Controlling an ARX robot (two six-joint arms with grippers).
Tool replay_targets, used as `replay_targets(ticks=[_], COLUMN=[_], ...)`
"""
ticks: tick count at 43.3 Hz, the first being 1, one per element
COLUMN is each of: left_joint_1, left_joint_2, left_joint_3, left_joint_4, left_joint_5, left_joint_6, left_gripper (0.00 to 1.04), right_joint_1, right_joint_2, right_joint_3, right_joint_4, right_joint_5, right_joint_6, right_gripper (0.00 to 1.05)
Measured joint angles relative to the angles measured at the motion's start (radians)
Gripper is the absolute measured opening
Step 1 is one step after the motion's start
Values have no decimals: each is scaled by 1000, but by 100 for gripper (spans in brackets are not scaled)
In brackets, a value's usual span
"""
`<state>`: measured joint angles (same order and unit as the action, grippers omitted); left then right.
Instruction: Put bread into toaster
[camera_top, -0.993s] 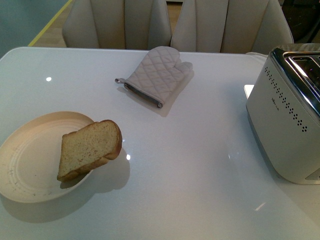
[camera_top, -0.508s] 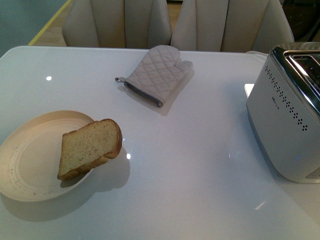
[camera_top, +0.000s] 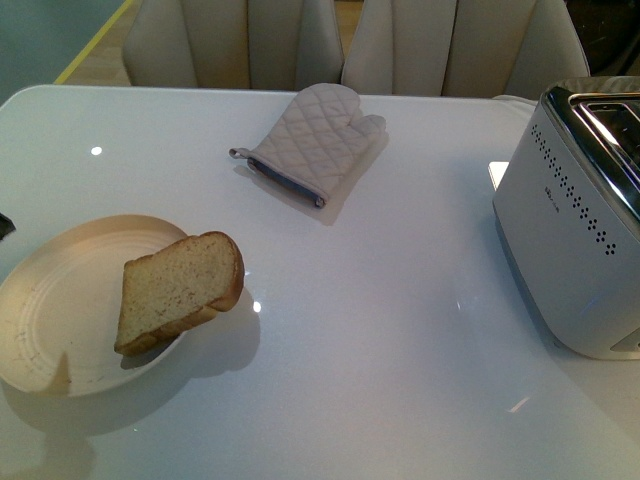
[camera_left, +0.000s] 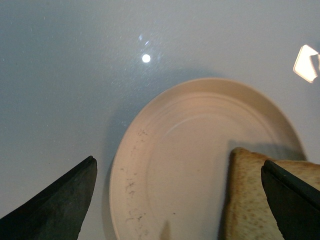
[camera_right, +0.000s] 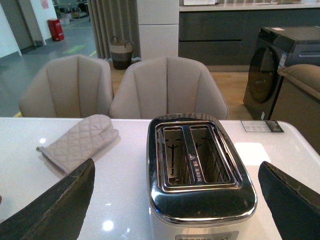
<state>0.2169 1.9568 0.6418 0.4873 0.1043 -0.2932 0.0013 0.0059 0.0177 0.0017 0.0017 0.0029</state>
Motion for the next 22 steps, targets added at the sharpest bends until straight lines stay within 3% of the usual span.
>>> replay_targets(ticks=[18,22], left_joint_1=[-5,-19], left_joint_2=[371,402], left_joint_3=[186,204], left_joint_4=[25,25], left_joint_5=[-41,-53], left_joint_6=[27,28], left_gripper=[98,83], right_joint_1=[0,0], right_joint_2=[0,0], right_joint_3=[0,0], right_joint_4=[0,0], right_joint_5=[0,0], right_joint_6=[0,0], right_gripper=[96,96])
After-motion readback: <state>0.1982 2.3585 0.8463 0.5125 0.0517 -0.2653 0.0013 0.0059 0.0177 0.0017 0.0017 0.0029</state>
